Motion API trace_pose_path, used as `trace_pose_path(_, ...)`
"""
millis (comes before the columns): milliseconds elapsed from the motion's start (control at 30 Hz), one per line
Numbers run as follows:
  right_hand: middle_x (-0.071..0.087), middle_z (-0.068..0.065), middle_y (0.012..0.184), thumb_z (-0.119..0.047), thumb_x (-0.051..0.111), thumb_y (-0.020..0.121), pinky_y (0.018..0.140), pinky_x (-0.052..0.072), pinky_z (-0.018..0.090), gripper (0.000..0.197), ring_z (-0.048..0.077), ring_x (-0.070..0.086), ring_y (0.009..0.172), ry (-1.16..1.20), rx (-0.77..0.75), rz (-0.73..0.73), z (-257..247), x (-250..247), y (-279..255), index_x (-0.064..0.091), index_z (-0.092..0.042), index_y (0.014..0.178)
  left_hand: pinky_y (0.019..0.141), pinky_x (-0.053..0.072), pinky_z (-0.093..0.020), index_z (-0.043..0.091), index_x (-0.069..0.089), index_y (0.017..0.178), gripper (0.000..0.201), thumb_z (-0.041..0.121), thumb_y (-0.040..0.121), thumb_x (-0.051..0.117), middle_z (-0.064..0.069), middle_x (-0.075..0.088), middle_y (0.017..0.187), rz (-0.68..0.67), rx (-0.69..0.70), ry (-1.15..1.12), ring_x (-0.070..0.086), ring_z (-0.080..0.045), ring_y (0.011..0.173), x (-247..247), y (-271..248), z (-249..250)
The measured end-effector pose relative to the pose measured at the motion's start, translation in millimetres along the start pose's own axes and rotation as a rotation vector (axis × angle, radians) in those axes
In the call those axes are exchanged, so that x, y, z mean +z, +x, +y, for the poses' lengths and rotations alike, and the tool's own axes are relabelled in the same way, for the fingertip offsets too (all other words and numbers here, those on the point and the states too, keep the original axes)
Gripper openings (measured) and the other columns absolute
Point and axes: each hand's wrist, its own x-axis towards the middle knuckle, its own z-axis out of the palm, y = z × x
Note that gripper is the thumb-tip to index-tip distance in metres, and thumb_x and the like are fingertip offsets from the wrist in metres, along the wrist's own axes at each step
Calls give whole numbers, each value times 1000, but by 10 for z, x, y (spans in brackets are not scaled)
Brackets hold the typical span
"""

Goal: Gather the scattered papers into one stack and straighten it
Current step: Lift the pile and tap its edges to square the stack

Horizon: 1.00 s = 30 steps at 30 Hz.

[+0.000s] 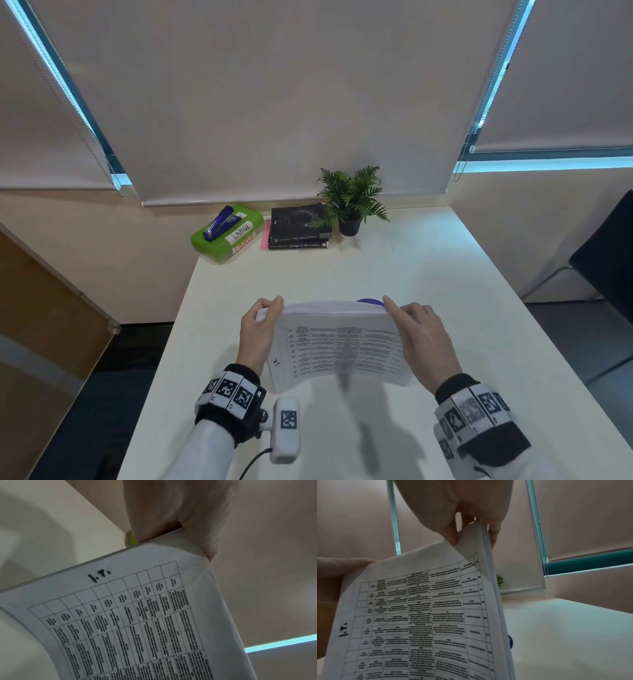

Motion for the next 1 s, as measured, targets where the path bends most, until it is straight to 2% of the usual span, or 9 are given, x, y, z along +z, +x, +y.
trace_pose_path(167, 54, -1, 76, 14, 67, 61, 65, 44, 30, 68, 21, 51, 67, -13, 26, -26, -31, 7, 40, 49, -26, 113, 66, 52, -24, 15, 57, 104, 46, 32, 68, 80, -1, 69, 94, -178, -31, 81, 66, -14, 81, -147, -38, -146)
trace_pose_path(367, 54, -5, 78, 12, 53, 61, 101, 21, 54, 55, 24, 57, 74, -282, 116, -142, -144, 0, 148, 45, -26, 100, 81, 55, -39, 7, 63, 109, 36, 19, 77, 75, -12, 71, 102, -137, -125, 40, 66, -32, 100, -146, -11, -369)
trace_pose_path(500, 52, -5, 116, -10, 43, 84, 112, 3, 56, 41, 20, 53, 110, -236, 177, -407, -286, -197, 350, 42, -24, 122, 88, 53, -43, 11, 63, 108, 29, 18, 82, 71, -8, 72, 101, -107, -74, 62, 66, -29, 100, -52, -65, -284)
trace_pose_path(600, 39, -6, 142, -28, 57, 84, 115, 6, 50, 68, 17, 43, 127, -73, 87, -465, -395, -322, 582, 22, -28, 143, 87, 52, -34, 15, 63, 105, 22, 17, 83, 69, -1, 71, 99, -222, 133, 146, 67, -18, 96, 67, -167, 38)
trace_pose_path(667, 58, -5, 122, -27, 59, 80, 108, 28, 40, 59, 19, 56, 111, 20, 70, -588, -467, -415, 708, 37, -31, 135, 78, 49, -32, 12, 61, 99, 17, 22, 86, 66, -1, 69, 92, -317, 328, 286, 64, -19, 88, 148, -196, 294)
trace_pose_path(733, 65, -1, 87, -21, 58, 79, 75, 45, 28, 24, 22, 62, 85, 107, 94, -642, -469, -455, 735, 60, -26, 103, 67, 44, -32, 15, 56, 88, 14, 28, 88, 62, 1, 64, 80, -370, 482, 468, 58, -19, 76, 219, -198, 526)
trace_pose_path(833, 56, -4, 62, -18, 62, 82, 54, 35, 25, 20, 18, 51, 62, 342, 186, -534, -423, -437, 645, 54, -24, 64, 60, 36, -25, 26, 47, 76, 19, 31, 88, 62, 10, 54, 66, -360, 641, 637, 47, -6, 63, 300, -183, 772)
trace_pose_path(900, 55, -6, 58, -17, 66, 82, 56, 38, 27, 28, 16, 50, 58, 539, 279, -479, -340, -360, 530, 53, -26, 59, 74, 42, -30, 27, 53, 80, 18, 41, 83, 65, 14, 58, 72, -285, 700, 766, 52, -7, 71, 287, -143, 834)
trace_pose_path(1000, 70, 14, 79, -16, 69, 81, 67, 51, 37, 12, 33, 64, 74, 778, 434, -450, -160, -305, 384, 69, -4, 83, 104, 31, -44, 29, 56, 108, 44, 59, 76, 61, 10, 60, 108, 3, 597, 1077, 51, -15, 106, 62, -25, 721)
